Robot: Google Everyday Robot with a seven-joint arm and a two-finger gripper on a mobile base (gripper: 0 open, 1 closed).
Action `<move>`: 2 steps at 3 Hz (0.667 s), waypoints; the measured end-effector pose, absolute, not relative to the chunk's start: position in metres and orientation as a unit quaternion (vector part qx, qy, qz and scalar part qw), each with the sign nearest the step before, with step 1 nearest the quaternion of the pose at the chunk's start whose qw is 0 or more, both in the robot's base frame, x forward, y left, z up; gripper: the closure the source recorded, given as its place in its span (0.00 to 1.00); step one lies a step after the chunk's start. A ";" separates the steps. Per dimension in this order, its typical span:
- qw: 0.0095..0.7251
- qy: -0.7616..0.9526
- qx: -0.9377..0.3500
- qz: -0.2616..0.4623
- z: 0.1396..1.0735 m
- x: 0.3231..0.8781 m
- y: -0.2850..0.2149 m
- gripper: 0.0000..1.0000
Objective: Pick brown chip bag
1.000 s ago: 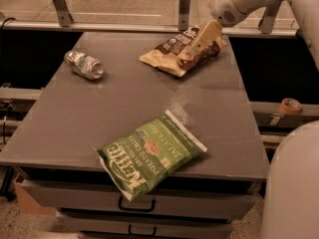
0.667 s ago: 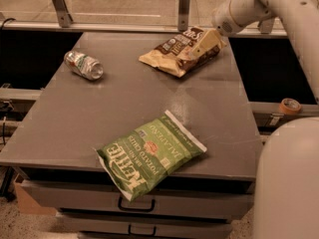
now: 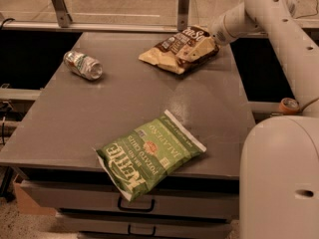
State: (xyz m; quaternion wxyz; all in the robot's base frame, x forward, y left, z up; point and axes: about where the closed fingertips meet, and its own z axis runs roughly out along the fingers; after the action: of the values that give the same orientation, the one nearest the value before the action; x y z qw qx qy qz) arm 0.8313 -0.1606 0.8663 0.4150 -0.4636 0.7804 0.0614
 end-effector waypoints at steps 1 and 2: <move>0.417 0.785 -0.453 0.066 0.863 0.835 -0.161 0.41; 0.426 0.779 -0.453 0.075 0.877 0.830 -0.153 0.65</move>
Offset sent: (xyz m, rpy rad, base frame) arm -0.0124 0.0126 0.0357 0.0671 -0.0315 0.0027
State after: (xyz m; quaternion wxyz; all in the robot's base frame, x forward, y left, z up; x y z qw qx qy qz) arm 0.8297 -0.1527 0.8766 0.4260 -0.4533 0.7794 0.0748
